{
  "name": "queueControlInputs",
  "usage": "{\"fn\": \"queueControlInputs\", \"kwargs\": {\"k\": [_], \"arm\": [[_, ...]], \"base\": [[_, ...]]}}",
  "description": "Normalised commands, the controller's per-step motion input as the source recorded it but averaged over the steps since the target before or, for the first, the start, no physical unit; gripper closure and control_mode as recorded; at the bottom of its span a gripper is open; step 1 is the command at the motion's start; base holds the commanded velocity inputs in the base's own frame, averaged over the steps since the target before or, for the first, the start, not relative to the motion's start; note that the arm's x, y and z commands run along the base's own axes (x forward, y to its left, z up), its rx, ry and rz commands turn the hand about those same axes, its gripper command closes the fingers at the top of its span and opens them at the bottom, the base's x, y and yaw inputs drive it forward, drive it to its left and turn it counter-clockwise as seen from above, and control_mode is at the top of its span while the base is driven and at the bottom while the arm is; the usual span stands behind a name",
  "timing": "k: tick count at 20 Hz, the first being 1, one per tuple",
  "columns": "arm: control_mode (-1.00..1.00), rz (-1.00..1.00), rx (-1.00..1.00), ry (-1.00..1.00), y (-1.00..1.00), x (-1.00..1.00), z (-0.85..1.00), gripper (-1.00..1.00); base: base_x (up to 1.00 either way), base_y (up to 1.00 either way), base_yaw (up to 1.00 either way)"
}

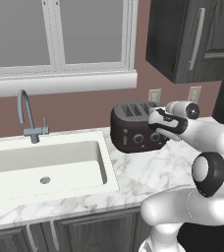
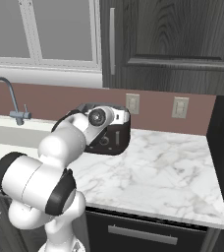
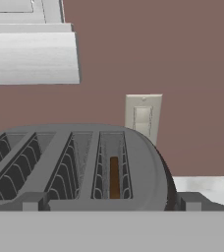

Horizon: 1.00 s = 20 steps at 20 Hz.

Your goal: Start the toaster. Once the lever pops up, take the bread to the plate on the dining counter.

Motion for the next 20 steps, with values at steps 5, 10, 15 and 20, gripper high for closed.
{"fn": "queueControlInputs", "kwargs": {"k": [5, 10, 15, 20], "arm": [[-1.00, 0.00, 0.00, 0.00, 0.00, 0.00, 0.00, -1.00], [-1.00, 0.00, 0.00, 0.00, 0.00, 0.00, 0.00, -1.00], [-1.00, 0.00, 0.00, 0.00, 0.00, 0.00, 0.00, -1.00], [-1.00, 0.00, 0.00, 0.00, 0.00, 0.00, 0.00, -1.00]], "base": [[0.00, 0.00, 0.00], [0.00, 0.00, 0.00], [0.00, 0.00, 0.00], [0.00, 0.00, 0.00]]}}
